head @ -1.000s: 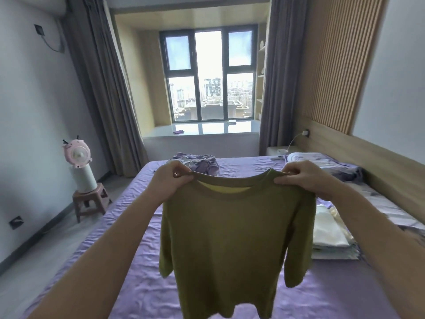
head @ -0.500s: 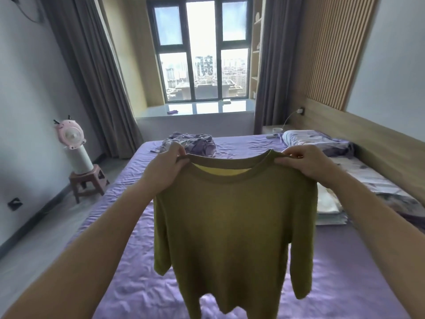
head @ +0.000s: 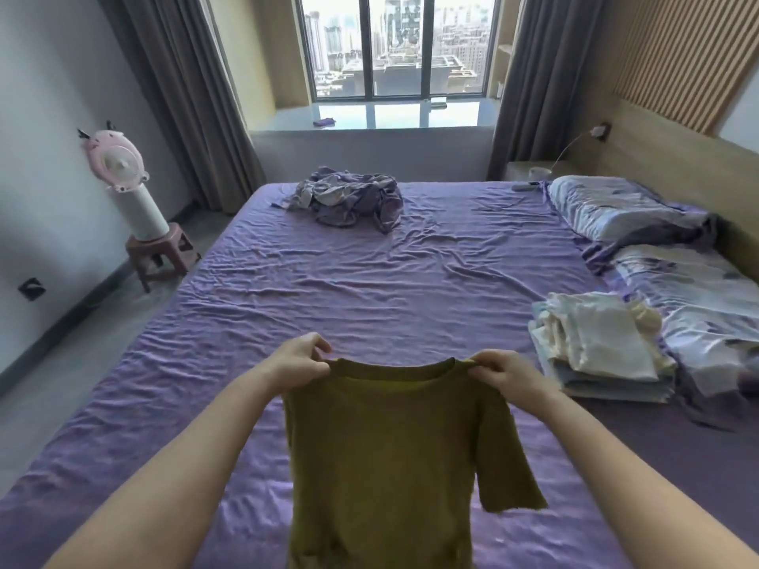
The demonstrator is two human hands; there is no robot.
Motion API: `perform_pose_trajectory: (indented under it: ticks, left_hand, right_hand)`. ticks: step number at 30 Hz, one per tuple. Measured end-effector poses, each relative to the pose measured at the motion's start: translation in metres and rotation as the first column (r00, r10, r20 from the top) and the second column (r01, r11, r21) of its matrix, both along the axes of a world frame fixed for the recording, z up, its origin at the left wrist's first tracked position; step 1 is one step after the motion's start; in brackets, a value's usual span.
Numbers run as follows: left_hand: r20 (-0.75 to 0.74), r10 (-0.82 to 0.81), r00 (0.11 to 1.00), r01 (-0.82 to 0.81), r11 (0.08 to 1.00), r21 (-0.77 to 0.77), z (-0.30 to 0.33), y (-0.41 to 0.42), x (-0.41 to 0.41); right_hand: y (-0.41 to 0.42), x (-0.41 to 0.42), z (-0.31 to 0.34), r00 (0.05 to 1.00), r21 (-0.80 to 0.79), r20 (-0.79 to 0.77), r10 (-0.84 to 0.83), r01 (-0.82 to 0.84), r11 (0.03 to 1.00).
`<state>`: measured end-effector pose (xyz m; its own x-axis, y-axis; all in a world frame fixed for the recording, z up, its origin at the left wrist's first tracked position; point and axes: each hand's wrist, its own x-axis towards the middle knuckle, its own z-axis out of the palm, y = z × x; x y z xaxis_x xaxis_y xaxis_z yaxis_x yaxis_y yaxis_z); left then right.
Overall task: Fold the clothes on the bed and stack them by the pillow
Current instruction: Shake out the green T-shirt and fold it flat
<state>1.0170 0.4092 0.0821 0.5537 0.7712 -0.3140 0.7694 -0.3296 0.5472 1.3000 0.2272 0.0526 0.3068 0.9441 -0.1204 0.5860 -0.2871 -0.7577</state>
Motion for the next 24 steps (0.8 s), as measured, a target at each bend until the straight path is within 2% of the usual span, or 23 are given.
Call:
perform_pose_trajectory:
  ticks: [5,9,17,22,24]
  left_hand:
    - [-0.211,0.059,0.976,-0.047,0.997,0.061,-0.073,0.023,0.011]
    - [-0.229,0.021,0.973,-0.001,0.996,0.087,-0.126,0.036,0.015]
    - [-0.295,-0.258,0.920,0.255,0.966,-0.050,-0.261,0.045,0.054]
    - [-0.434,-0.458,0.776,0.512,0.859,0.010,-0.337,0.043,0.066]
    - [-0.379,-0.470,0.797,0.526,0.849,0.055,-0.352,0.048,0.067]
  right_hand:
    - [0.032,0.020,-0.081,0.998,-0.084,-0.044,-0.041,0.038,0.996]
    - [0.055,0.027,-0.122,0.996,-0.114,-0.050,-0.073,0.067,0.991]
    - [0.095,0.042,-0.199,0.973,-0.067,-0.056,-0.225,0.221,0.973]
    - [0.109,0.052,-0.247,0.931,-0.029,0.016,-0.364,0.364,0.931]
    - [0.114,0.056,-0.261,0.910,-0.048,0.037,-0.414,0.415,0.908]
